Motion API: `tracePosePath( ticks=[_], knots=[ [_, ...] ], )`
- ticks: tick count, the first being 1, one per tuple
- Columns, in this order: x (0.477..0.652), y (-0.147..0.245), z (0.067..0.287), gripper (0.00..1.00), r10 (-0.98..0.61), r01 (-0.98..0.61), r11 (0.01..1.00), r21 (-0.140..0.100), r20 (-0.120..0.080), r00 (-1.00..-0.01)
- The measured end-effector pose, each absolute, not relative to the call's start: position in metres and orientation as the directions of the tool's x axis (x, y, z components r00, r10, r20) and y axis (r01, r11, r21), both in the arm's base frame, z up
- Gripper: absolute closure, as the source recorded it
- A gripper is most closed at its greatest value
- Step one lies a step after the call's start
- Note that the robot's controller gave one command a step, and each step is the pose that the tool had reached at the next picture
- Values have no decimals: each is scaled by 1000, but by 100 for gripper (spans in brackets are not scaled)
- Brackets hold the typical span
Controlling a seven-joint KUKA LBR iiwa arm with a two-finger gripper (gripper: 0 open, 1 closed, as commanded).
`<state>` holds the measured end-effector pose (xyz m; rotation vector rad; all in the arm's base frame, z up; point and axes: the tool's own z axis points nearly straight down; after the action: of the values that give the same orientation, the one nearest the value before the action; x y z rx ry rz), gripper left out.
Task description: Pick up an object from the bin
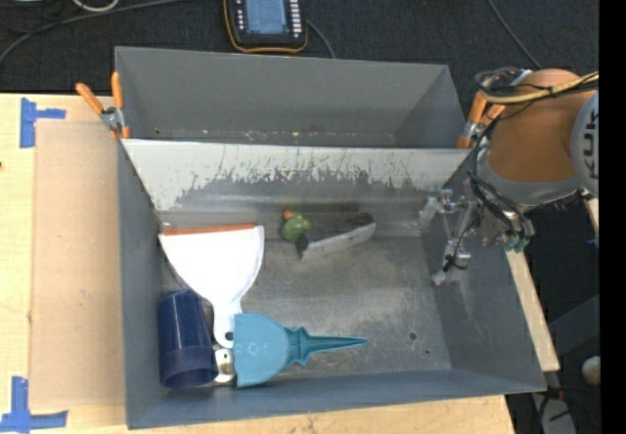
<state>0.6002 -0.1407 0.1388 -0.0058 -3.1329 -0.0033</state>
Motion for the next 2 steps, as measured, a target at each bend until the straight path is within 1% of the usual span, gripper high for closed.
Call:
tracePosePath(
  ticks=[1, 2],
  knots=[
    [602, -140, 143, 0, -2, -2, 1000, 1, 1, -1000],
    [609, -45, 67, 0, -218, -218, 976, 6, 7, -976]
  ],
)
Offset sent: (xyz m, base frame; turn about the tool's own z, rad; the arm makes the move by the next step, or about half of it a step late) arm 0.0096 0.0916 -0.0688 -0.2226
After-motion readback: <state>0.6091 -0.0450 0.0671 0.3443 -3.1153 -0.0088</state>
